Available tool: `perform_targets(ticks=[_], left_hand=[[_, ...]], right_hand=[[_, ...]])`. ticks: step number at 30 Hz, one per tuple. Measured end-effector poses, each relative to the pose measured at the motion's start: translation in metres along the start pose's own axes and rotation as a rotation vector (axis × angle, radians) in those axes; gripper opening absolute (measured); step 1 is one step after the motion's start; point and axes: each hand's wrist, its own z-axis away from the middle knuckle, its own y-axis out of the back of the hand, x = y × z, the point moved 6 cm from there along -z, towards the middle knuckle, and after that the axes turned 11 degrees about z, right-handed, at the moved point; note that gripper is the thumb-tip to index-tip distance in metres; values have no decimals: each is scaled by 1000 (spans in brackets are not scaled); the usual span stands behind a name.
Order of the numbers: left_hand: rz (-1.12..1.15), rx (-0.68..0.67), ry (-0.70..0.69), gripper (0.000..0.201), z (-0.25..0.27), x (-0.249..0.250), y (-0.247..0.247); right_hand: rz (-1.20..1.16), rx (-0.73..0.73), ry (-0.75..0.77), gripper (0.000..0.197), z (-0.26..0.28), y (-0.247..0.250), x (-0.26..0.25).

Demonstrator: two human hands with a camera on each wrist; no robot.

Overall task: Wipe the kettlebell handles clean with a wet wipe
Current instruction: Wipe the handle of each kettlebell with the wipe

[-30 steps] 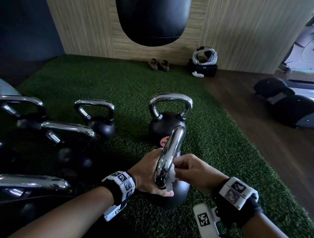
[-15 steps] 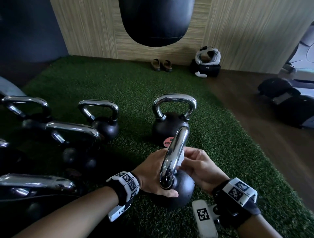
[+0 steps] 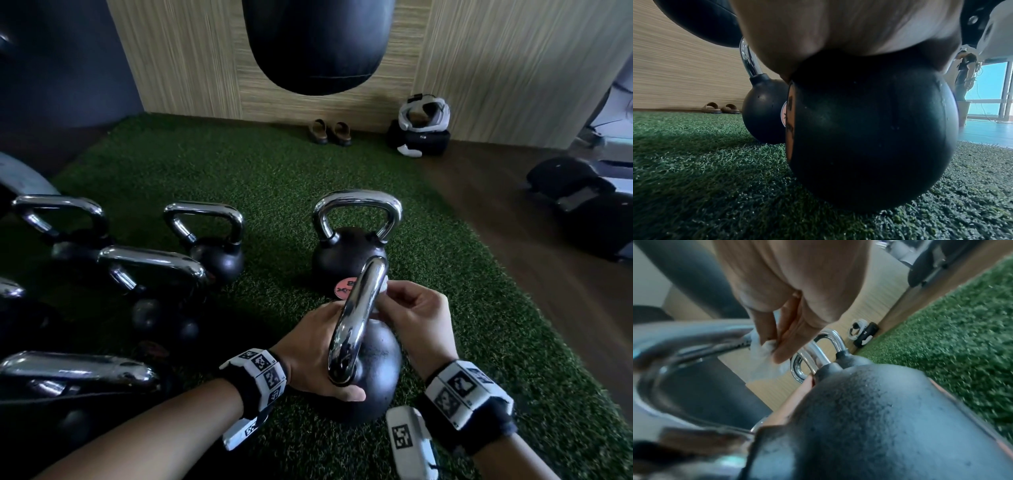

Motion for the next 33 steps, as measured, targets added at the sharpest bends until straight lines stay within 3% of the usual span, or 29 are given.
perform_targets(ticks=[5, 8, 10, 14, 19, 22, 29, 31, 33], left_hand=[[-13, -21, 10, 110, 1, 2, -1], [-12, -2, -28, 109, 0, 5, 1], [-20, -13, -37, 109, 2, 7, 1], [22, -7, -87, 94, 4, 12, 1], [37, -4, -71, 95, 3, 7, 0], [27, -38, -40, 108, 1, 2, -1], [-74, -123, 27, 112, 1, -5, -5], [-65, -210, 53, 114, -1, -6, -3], [-69, -346, 57, 119, -4, -4, 0]], right_hand=[[307, 149, 103, 13, 3, 7, -10], [436, 222, 101, 22, -5, 11, -10], [514, 272, 81, 17, -14, 12, -8], [666, 283, 59, 16, -18, 4, -4], [731, 285, 56, 19, -23, -1, -4], [781, 230, 37, 25, -20, -8, 4], [825, -24, -54, 29, -25, -1, 13], [797, -97, -51, 28, -23, 11, 9], [768, -78, -30, 20, -24, 26, 2]])
